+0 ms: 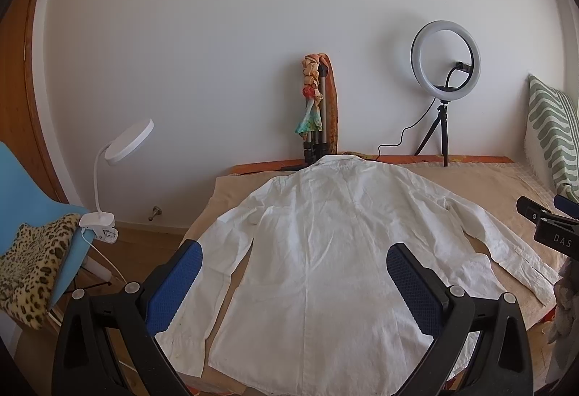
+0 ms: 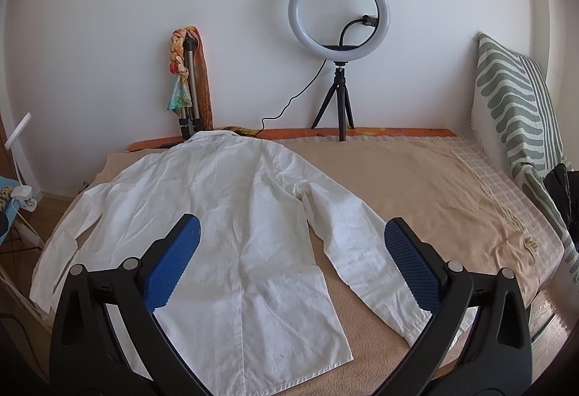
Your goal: Fold small clothes
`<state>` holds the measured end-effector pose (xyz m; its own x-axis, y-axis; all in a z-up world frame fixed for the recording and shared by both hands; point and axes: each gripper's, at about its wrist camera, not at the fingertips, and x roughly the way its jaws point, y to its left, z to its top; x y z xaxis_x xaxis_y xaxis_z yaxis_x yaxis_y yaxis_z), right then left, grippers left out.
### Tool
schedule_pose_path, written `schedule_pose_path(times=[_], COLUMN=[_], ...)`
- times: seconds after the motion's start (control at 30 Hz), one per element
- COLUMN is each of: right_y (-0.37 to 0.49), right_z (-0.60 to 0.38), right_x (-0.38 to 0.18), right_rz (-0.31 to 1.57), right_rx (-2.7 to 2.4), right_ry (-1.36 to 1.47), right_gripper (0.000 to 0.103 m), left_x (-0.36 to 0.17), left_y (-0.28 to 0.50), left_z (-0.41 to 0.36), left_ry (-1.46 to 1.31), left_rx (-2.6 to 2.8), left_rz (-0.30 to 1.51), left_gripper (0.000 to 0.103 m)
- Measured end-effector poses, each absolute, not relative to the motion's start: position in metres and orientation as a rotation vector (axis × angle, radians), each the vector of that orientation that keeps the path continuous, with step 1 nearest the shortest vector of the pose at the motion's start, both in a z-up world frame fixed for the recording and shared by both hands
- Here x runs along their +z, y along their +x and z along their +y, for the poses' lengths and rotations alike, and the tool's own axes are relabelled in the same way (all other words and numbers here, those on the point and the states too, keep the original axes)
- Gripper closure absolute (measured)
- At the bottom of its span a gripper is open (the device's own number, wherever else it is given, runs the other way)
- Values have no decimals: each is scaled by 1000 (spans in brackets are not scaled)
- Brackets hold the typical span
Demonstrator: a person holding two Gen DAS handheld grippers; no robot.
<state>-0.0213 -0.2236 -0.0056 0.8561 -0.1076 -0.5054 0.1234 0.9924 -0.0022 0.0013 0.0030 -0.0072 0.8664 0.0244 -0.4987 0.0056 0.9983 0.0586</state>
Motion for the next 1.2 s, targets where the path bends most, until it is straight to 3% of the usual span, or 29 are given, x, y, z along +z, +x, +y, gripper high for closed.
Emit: schedule_pose_path(times=[1.2], right_y=[-20], right_z=[-225], right_x=[-1], right_rz=[516], right_rx=[-130], right_ry=[39], right_gripper=[0], left_x=[-9], left_y=[2], left_z=[5], left_ry=[53], left_rx=[22], left_rz=[521], left_gripper=[0])
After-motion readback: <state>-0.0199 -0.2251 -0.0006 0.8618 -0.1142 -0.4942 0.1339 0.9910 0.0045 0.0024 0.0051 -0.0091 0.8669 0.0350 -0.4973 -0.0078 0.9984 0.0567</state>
